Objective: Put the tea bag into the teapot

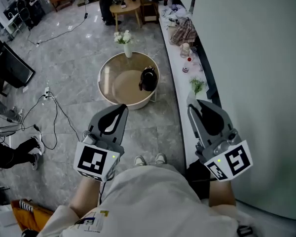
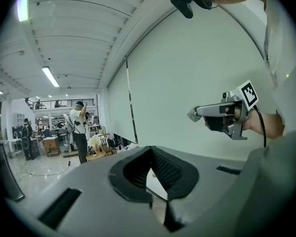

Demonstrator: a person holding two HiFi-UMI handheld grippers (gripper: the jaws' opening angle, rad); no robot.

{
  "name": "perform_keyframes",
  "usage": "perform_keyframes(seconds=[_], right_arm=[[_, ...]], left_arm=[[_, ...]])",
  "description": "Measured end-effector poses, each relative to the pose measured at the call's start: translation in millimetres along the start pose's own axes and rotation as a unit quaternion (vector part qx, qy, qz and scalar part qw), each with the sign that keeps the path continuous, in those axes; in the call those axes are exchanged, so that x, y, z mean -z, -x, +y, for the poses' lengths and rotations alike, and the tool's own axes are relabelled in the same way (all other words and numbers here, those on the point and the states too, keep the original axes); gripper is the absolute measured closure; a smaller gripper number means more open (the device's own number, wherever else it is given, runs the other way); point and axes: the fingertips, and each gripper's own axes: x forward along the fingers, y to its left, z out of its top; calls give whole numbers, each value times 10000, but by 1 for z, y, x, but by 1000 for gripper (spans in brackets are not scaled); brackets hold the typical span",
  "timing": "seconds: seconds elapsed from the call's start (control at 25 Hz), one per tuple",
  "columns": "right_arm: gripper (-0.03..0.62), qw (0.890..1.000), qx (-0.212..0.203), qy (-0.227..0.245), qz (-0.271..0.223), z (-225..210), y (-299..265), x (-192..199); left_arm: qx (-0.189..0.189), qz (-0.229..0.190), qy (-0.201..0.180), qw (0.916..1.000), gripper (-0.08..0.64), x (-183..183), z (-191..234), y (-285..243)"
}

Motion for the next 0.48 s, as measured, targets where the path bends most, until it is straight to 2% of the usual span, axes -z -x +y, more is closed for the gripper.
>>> perform_keyframes(seconds=[0.48], right_arm=[[534, 9999, -133, -70, 39, -27, 20, 10]], left_arm=[[-46, 69, -132, 9999, 552, -11, -30, -18]])
